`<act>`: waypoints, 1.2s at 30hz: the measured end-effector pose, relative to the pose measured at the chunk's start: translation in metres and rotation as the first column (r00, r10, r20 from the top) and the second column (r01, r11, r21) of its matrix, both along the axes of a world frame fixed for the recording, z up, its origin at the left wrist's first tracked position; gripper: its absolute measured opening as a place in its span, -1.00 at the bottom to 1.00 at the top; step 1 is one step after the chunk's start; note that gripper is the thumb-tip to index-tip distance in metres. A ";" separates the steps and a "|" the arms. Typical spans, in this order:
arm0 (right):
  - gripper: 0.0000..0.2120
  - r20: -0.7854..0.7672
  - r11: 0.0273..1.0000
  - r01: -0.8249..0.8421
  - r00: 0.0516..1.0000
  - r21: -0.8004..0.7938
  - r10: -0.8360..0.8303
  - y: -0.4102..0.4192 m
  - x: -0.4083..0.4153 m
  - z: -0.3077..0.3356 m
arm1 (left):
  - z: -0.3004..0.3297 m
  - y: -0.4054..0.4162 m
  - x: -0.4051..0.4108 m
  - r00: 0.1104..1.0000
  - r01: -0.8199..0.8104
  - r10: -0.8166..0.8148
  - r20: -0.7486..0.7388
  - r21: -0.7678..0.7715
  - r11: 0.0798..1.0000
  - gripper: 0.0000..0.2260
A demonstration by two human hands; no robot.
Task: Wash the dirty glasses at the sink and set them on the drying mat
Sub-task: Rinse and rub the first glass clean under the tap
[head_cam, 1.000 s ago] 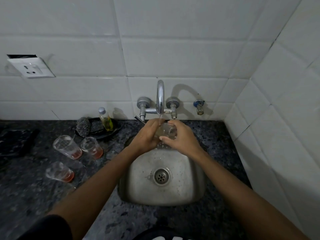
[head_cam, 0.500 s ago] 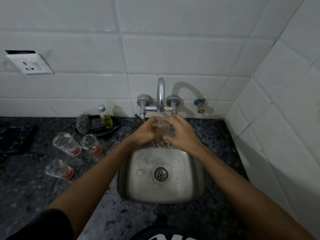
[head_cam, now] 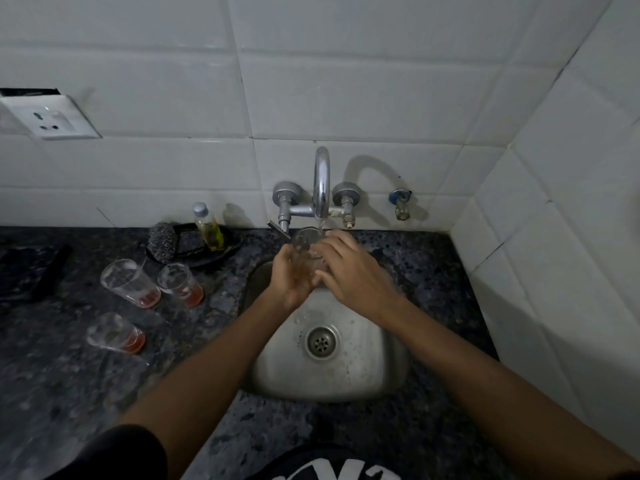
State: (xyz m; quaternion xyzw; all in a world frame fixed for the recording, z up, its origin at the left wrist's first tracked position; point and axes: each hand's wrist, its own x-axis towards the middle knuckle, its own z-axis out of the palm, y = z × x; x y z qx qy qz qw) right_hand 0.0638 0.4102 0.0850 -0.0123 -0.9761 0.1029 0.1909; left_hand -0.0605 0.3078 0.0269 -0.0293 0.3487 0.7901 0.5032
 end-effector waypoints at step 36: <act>-0.87 0.576 0.792 -0.409 0.812 0.453 0.090 0.021 -0.052 0.026 | 0.007 0.021 -0.018 0.994 0.097 -0.110 -0.024 -0.316 0.944 -0.60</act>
